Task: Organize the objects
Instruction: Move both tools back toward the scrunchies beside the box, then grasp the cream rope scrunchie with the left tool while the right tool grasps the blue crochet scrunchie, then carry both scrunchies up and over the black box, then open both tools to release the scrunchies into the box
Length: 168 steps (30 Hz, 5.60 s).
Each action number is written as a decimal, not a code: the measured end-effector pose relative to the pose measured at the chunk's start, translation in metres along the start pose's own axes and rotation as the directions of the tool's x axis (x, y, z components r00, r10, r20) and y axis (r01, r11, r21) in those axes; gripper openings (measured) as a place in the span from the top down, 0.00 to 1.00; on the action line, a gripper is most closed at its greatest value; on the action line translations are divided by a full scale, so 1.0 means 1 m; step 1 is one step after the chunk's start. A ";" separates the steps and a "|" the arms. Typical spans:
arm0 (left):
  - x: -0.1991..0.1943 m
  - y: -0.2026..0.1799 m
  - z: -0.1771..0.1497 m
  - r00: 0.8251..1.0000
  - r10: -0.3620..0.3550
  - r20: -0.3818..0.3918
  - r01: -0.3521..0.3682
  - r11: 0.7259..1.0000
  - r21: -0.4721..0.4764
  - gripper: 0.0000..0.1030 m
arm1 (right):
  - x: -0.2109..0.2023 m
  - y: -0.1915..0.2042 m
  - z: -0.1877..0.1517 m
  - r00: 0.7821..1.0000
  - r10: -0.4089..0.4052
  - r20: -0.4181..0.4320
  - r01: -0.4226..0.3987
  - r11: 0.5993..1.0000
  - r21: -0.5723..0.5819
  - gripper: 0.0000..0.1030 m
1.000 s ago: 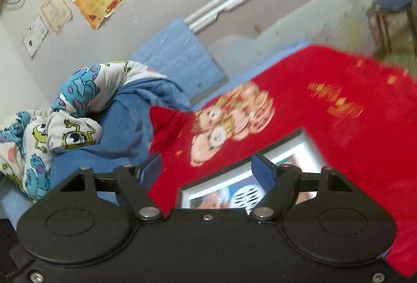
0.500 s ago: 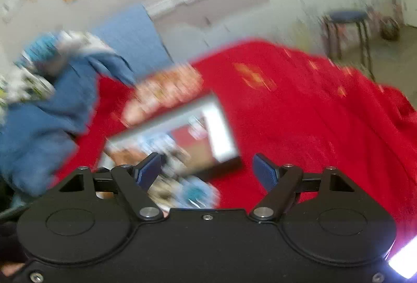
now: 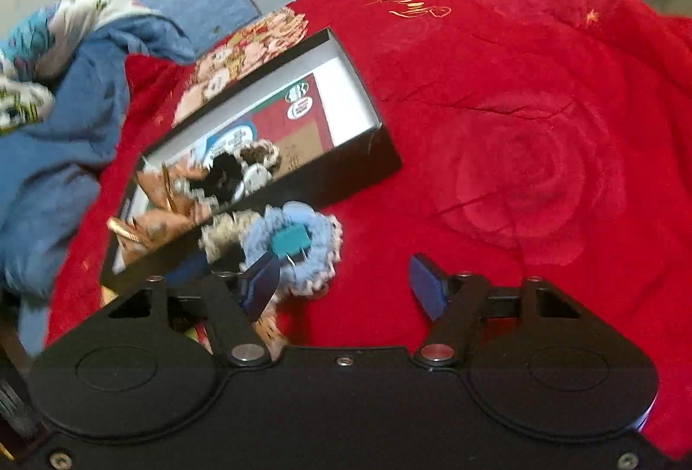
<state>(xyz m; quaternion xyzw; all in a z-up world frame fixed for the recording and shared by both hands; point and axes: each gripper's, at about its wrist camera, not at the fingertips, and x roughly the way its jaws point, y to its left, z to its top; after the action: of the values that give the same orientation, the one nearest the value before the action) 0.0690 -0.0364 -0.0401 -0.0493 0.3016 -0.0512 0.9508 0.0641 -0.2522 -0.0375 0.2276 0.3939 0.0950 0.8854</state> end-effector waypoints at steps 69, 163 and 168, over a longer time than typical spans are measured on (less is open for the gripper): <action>-0.012 0.000 -0.002 0.977 0.211 0.029 -0.211 0.977 0.005 0.87 | 0.003 0.027 0.017 0.982 0.096 0.165 -0.089 0.995 -0.050 0.89; 0.081 0.036 0.091 0.984 0.177 0.038 -0.179 0.983 0.052 0.61 | 0.152 0.042 0.105 0.986 0.109 0.125 -0.094 0.988 -0.119 0.85; 0.073 0.040 0.101 0.987 0.162 -0.001 -0.162 0.986 0.030 0.44 | 0.146 0.039 0.108 0.986 0.130 0.102 -0.120 0.988 -0.097 0.75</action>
<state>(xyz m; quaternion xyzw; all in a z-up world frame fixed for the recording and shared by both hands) 0.1896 0.0000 -0.0050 -0.0103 0.3054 0.0217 0.9519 0.2429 -0.2031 -0.0510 0.2164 0.3258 0.1557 0.9071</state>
